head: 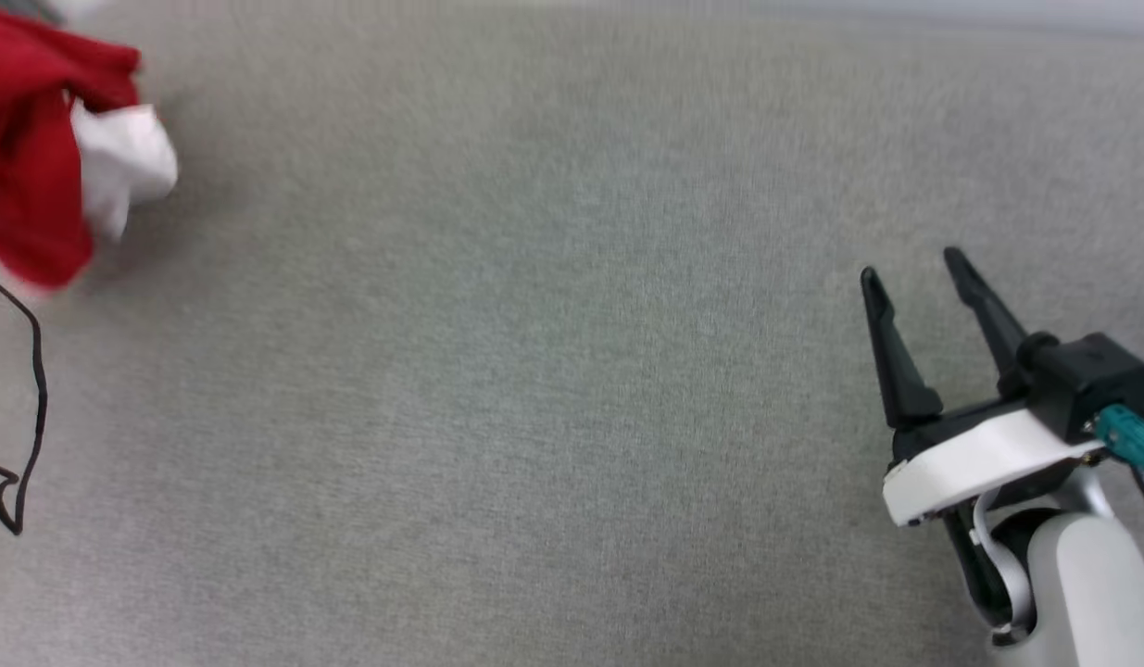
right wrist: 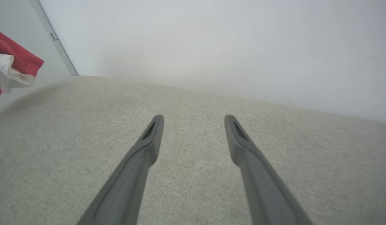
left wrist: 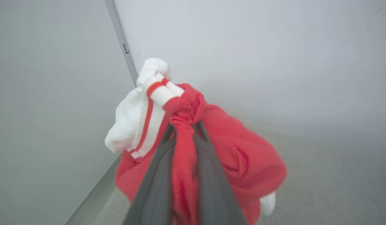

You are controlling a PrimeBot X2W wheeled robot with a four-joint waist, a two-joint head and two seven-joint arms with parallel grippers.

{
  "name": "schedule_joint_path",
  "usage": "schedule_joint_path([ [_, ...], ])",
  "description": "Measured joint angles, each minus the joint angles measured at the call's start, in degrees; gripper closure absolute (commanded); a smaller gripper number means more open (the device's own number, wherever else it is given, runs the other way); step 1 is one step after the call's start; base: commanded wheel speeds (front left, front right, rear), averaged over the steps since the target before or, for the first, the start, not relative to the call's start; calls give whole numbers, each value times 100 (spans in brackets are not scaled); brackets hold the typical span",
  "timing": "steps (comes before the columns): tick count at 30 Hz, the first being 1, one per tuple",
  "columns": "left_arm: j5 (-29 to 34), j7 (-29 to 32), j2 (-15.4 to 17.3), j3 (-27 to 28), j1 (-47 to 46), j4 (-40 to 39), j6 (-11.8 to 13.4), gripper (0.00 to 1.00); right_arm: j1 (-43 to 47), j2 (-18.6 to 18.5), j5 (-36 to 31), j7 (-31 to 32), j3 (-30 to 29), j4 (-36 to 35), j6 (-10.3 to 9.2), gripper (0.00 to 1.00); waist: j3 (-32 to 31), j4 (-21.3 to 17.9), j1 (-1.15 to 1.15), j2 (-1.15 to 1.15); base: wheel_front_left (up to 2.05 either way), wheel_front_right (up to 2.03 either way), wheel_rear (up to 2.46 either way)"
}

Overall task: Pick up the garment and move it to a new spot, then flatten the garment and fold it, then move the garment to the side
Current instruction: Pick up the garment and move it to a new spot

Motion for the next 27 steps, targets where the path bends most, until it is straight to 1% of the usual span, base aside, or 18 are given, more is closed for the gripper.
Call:
schedule_joint_path([
  [2,91,-436,-9,-100,-47,54,-66,100,94,44,5,7,-8,48,0,0,-219,9,0,0,0,0,0],
  [5,241,-914,-57,-286,-83,141,-146,100,272,110,27,-3,-59,98,0,0,-549,-10,0,0,0,0,0],
  [8,327,-1224,-126,-475,-91,178,-211,100,472,160,53,3,-157,122,0,0,-874,-74,-1,0,0,0,0],
  [11,399,-1459,-270,-691,-83,96,-245,100,632,204,52,34,-234,99,0,0,-1149,-190,-2,0,0,0,0],
  [12,399,-1459,-270,-691,-83,96,-245,100,632,204,52,34,-234,99,0,0,-1149,-190,-2,0,0,0,0],
  [13,415,-1538,-338,-738,-75,33,-250,100,687,213,51,49,-252,78,0,0,-1215,-250,-2,0,0,0,0],
  [14,426,-1663,-490,-888,-4,-102,-265,100,759,234,51,83,-298,57,0,0,-1322,-396,-2,0,0,0,0],
  [15,426,-1663,-490,-888,-4,-102,-265,100,759,234,51,83,-298,57,0,0,-1322,-396,-2,0,0,0,0],
  [17,438,-1771,-686,-1031,94,-249,-269,100,830,243,49,108,-345,22,0,0,-1414,-550,-2,0,0,0,0],
  [18,463,-1813,-880,-1237,230,-393,-282,100,899,245,49,147,-388,3,-1,0,-1506,-706,-2,0,0,0,0],
  [19,463,-1813,-880,-1237,230,-393,-282,100,899,245,49,147,-388,3,-1,0,-1506,-706,-2,0,0,0,0],
  [21,441,-1848,-1088,-1452,381,-542,-301,100,972,259,51,189,-420,-31,0,0,-1585,-873,-2,0,0,0,0],
  [22,379,-1855,-1328,-1655,553,-667,-315,100,1032,265,51,209,-455,-63,0,0,-1654,-1045,-2,0,0,0,0],
  [24,314,-1848,-1577,-1900,735,-769,-326,100,1064,267,51,252,-510,-107,-1,0,-1704,-1218,-2,0,0,0,0],
  [25,314,-1848,-1577,-1900,735,-769,-326,100,1064,267,51,252,-510,-107,-1,0,-1704,-1218,-2,0,0,0,0],
  [26,249,-1847,-1697,-2008,822,-806,-336,100,1079,266,53,259,-513,-122,-1,0,-1721,-1301,-2,0,0,0,0],
  [27,160,-1849,-1911,-2259,1024,-887,-344,100,1122,267,93,276,-515,-147,0,0,-1746,-1467,-2,0,0,0,0],
])
